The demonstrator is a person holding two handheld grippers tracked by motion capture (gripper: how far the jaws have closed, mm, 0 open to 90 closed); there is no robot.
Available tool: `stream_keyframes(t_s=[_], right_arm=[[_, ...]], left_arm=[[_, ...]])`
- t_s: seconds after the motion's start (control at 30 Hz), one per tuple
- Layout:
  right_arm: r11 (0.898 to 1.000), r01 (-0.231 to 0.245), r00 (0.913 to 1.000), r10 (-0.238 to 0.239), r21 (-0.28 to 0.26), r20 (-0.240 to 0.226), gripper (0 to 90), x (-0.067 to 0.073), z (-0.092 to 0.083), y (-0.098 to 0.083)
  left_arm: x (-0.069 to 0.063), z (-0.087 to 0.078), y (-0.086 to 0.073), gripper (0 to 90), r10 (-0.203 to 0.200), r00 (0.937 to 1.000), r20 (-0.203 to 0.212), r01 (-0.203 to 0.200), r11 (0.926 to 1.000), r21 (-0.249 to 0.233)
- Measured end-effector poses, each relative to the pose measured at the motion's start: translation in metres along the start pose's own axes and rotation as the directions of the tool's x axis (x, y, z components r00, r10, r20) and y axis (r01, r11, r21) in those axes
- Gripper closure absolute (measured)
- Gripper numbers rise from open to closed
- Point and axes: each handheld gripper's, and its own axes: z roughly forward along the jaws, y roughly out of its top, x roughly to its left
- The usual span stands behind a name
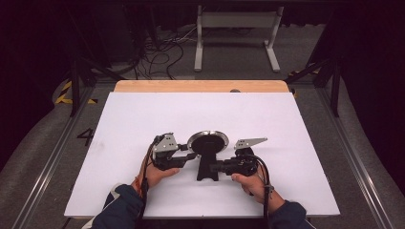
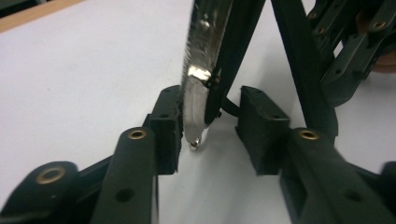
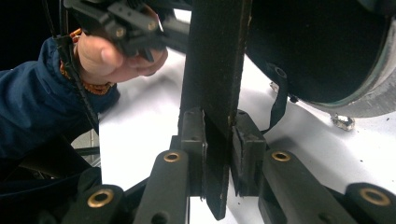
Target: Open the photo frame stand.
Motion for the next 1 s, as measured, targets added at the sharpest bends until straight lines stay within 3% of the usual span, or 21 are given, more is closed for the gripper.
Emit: stream_keyframes(t_s=[0.1, 0.3, 0.73, 0.8, 1.0], right_arm=[[1.0, 0.005, 1.0, -0.005, 0.007, 0.001, 78.4, 0.0, 0.0, 0.0], [1.0, 0.013, 0.9999, -0.013, 0.017, -0.001, 79.4, 0.003, 0.002, 0.0], [1.0, 0.017, 0.9994, -0.018, 0.025, 0.029, 77.0, 0.004, -0.001, 0.0], [1.0, 0.012, 0.9993, -0.013, 0.02, 0.034, 76.4, 0.003, -0.001, 0.001], [1.0, 0.003, 0.9988, -0.003, 0.018, 0.048, 75.4, 0.001, -0.001, 0.0]], left_arm=[[-0.001, 0.003, 0.0, 59.3, 0.006, 0.9999, -0.011, -0.006, 0.9998, 0.016], [-0.005, 0.01, -0.001, 67.5, 0.025, 0.995, -0.096, -0.02, 0.9982, 0.056], [-0.007, 0.01, -0.002, 72.9, 0.053, 0.9886, -0.141, -0.045, 0.9969, 0.065], [-0.008, 0.011, -0.002, 73.8, 0.069, 0.9829, -0.17, -0.057, 0.9956, 0.075], [-0.007, 0.012, -0.002, 75.0, 0.087, 0.9786, -0.186, -0.073, 0.994, 0.082]])
